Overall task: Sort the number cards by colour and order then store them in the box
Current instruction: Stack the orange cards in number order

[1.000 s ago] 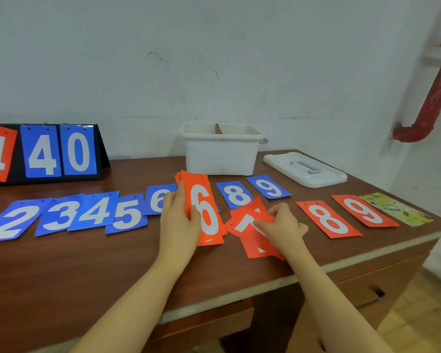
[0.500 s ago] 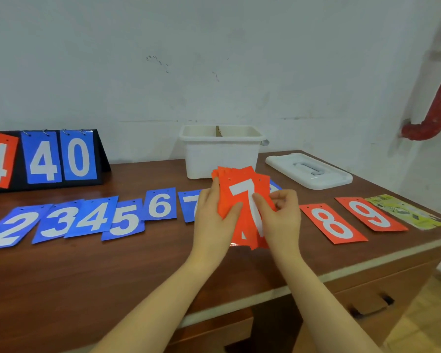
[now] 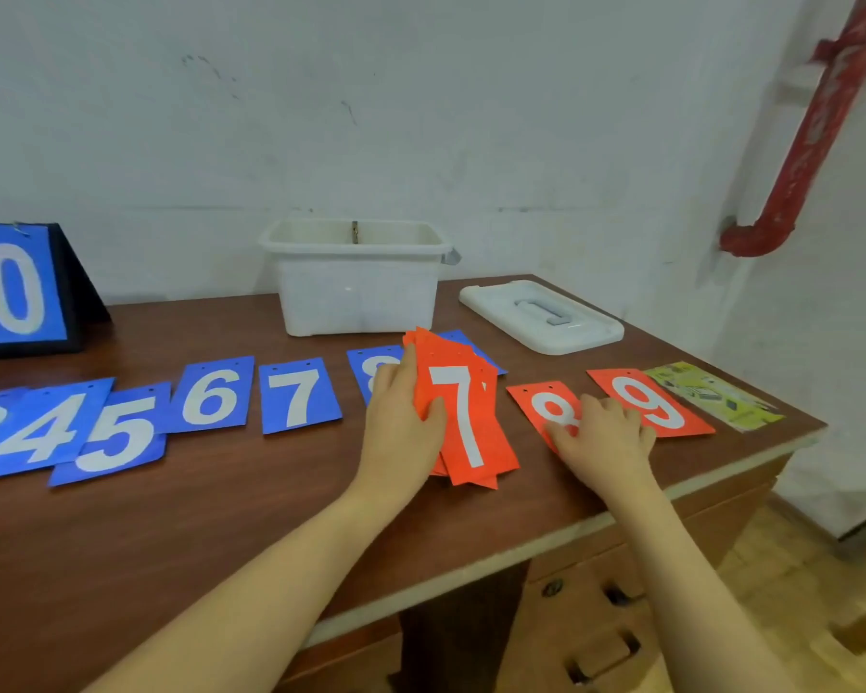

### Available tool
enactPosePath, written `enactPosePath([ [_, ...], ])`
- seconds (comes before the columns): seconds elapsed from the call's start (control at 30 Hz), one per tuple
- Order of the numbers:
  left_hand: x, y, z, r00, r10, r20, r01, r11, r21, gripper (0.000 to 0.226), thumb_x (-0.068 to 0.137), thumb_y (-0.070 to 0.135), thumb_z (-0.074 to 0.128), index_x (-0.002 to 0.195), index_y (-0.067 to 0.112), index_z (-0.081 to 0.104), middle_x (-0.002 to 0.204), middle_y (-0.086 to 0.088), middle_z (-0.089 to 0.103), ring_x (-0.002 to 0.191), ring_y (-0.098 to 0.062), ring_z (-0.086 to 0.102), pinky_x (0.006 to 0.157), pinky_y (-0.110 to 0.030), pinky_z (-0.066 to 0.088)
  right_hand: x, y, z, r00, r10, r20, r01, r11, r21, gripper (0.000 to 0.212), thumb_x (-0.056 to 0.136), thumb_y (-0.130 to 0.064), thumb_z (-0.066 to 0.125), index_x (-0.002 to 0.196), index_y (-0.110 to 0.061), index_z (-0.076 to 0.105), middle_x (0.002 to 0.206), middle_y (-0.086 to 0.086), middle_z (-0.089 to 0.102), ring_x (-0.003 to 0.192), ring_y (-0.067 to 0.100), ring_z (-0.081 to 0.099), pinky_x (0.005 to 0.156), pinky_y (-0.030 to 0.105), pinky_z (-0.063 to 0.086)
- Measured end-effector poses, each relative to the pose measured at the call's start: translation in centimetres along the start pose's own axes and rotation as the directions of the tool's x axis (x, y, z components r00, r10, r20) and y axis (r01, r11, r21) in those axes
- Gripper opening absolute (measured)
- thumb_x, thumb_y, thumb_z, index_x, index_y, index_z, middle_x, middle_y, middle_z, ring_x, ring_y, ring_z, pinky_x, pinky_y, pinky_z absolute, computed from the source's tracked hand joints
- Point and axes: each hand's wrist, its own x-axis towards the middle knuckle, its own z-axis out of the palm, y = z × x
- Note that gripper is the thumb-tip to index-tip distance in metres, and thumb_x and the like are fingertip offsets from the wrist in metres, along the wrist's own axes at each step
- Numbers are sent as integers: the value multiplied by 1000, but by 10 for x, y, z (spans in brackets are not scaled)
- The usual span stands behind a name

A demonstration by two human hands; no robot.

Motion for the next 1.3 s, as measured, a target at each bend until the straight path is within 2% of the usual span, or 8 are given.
enactPosePath([
  [0.33, 5, -4, -7, 993, -82, -89, 82, 997, -5, 64, 91, 13, 51, 147, 23, 19, 119, -1, 42, 99, -5, 42, 88, -20, 36, 8, -15, -6, 977, 150, 149, -172, 974, 146, 89, 69, -67, 65, 133, -11, 39, 141, 17, 35, 133, 34, 31, 108, 48, 25],
  [0.43, 5, -2, -8, 994, -72, -86, 72, 997, -3, 65, 92, 13, 50, 147, 22, 18, 117, 0, 41, 102, -8, 44, 89, -21, 37, 5, -15, -1, 999, 35, 41, -48, 925, 376, 49, 82, -37, 68, 117, -15, 40, 125, 9, 53, 121, 30, 46, 100, 40, 29],
  [0.53, 5, 0, -12, 992, -66, -110, 65, 998, -15, 62, 93, 12, 49, 147, 21, 19, 124, -4, 41, 115, -15, 46, 93, -22, 37, -6, -15, 1, 983, 50, -176, 99, 664, 741, 18, 92, -18, 57, 106, -20, 46, 106, -2, 56, 111, 21, 54, 92, 31, 41],
  [0.7, 6, 7, -10, 993, -22, -120, 15, 998, -63, 59, 92, 12, 49, 146, 23, 25, 113, 2, 43, 109, -12, 48, 95, -24, 40, -30, -37, -7, 961, 38, -275, 259, 237, 936, 33, 90, -25, 61, 119, -26, 45, 104, -12, 61, 92, 3, 65, 67, 16, 57],
  [0.97, 3, 25, 15, 995, 38, -90, -57, 974, -221, 56, 92, 16, 52, 141, 33, 30, 113, 10, 45, 108, -5, 51, 87, -17, 44, -28, -36, 2, 953, -111, -282, 299, 487, 820, 24, 87, -30, 63, 110, -22, 59, 103, -11, 60, 92, 2, 58, 83, 22, 53],
  [1.1, 16, 25, 25, 997, 8, -77, -26, 970, -241, 62, 91, 11, 53, 143, 32, 27, 122, 8, 45, 113, -6, 48, 97, -31, 47, 16, 12, -5, 979, -36, -203, 104, 936, 337, 45, 93, -48, 43, 121, -14, 57, 131, 6, 51, 123, 27, 45, 105, 45, 29],
  [1.2, 20, 26, 39, 999, -22, -40, 12, 973, -231, 63, 91, 10, 52, 144, 31, 26, 127, 4, 45, 111, -5, 47, 97, -32, 46, 37, 47, -5, 997, 78, -14, -77, 997, 18, 62, 97, -49, 28, 139, -5, 38, 148, 15, 34, 136, 34, 30, 110, 47, 22],
  [1.3, 22, 24, 50, 999, -30, -16, 27, 983, -184, 63, 90, 10, 52, 144, 30, 25, 127, 2, 45, 110, -6, 47, 96, -29, 44, 36, 45, -1, 998, -26, 58, 29, 998, -48, 57, 98, -48, 23, 137, -10, 43, 144, 12, 41, 132, 33, 35, 108, 46, 26],
])
